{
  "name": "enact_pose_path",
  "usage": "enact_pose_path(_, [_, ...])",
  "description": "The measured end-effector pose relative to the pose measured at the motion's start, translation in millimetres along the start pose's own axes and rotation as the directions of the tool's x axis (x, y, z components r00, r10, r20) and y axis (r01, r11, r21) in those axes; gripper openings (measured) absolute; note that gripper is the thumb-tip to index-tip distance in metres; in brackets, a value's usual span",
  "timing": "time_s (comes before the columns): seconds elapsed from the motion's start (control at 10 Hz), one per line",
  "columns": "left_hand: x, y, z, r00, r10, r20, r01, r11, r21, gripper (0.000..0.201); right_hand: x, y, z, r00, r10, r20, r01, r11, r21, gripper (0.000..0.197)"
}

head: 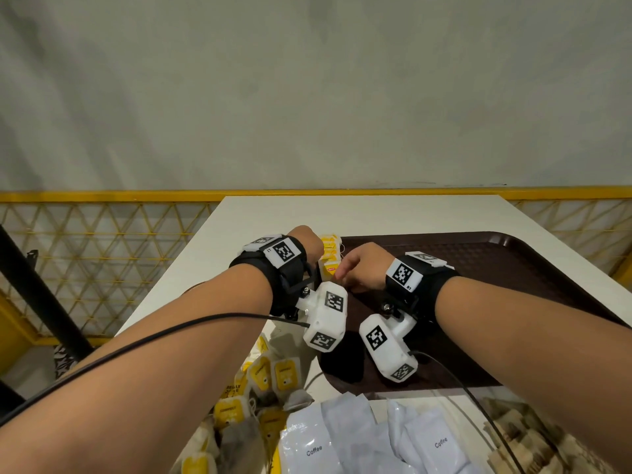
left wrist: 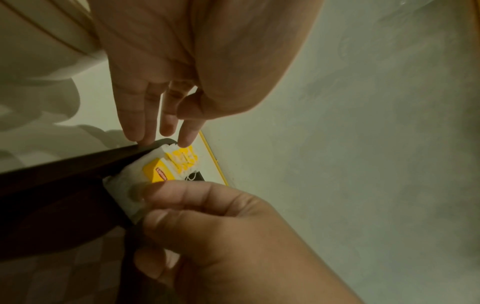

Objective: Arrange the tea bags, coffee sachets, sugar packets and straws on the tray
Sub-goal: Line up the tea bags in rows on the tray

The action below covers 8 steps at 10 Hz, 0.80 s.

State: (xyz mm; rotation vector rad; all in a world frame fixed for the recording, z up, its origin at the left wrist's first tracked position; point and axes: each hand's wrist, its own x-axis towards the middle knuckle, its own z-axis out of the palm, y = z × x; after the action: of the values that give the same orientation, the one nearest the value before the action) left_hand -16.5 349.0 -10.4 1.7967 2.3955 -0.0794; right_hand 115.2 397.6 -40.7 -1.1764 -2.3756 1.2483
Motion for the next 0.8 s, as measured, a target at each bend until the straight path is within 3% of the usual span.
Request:
enact_pose_path(0.1, [-7.2, 0.9, 2.4, 0.998, -0.069, -0.008, 0.066, 0.979, -0.193, 0.043, -3.9, -1.4, 0.0, 0.995, 0.022, 0.096, -0.015, 0.997, -0.074, 0.025])
enact_pose_path(0.2, [-14.4, 3.7, 1.9, 0.985, -0.168, 0.029, 0.165, 0.896, -0.411, 0.042, -5.5, -2.1, 1.0, 0.992, 0.012, 0.127, 0.003, 0.993, -0.121, 0.034])
enact_pose_path(0.3, [-4.2, 2.0, 8.9, 0.948, -0.311, 0.067, 0.260, 0.634, -0.728, 0.035, -4.8, -2.3, 0.6, 0.993, 0.000, 0.114, 0.013, 0.993, -0.113, 0.037])
enact_pose_path(0.4, [1.8, 1.7, 11.4, 0.947, -0.308, 0.086, 0.261, 0.586, -0.768, 0.033, -2.5, -3.5, 0.1, 0.999, 0.004, 0.054, -0.001, 0.999, -0.049, 0.030])
enact_pose_path(0.5, [0.4, 5.9, 11.4, 0.949, -0.303, 0.083, 0.239, 0.527, -0.815, 0.032, 4.3, 0.0, -0.2, 0.996, 0.016, -0.086, -0.011, 0.998, 0.056, 0.034])
enact_pose_path(0.6, [0.9, 9.0, 13.7, 0.945, -0.308, 0.109, 0.256, 0.490, -0.833, 0.032, 9.1, 6.3, 1.2, 0.982, 0.008, -0.187, -0.002, 1.000, 0.031, 0.033])
enact_pose_path(0.7, [8.3, 5.9, 18.1, 0.929, -0.353, 0.114, 0.265, 0.416, -0.870, 0.032, 7.6, 9.0, 5.3, 0.988, -0.029, -0.149, 0.032, 0.999, 0.018, 0.037])
enact_pose_path(0.8, [0.7, 5.4, 9.8, 0.960, -0.276, 0.040, 0.222, 0.666, -0.712, 0.032, 5.0, 6.7, 8.6, 0.989, -0.052, -0.138, 0.067, 0.992, 0.106, 0.032])
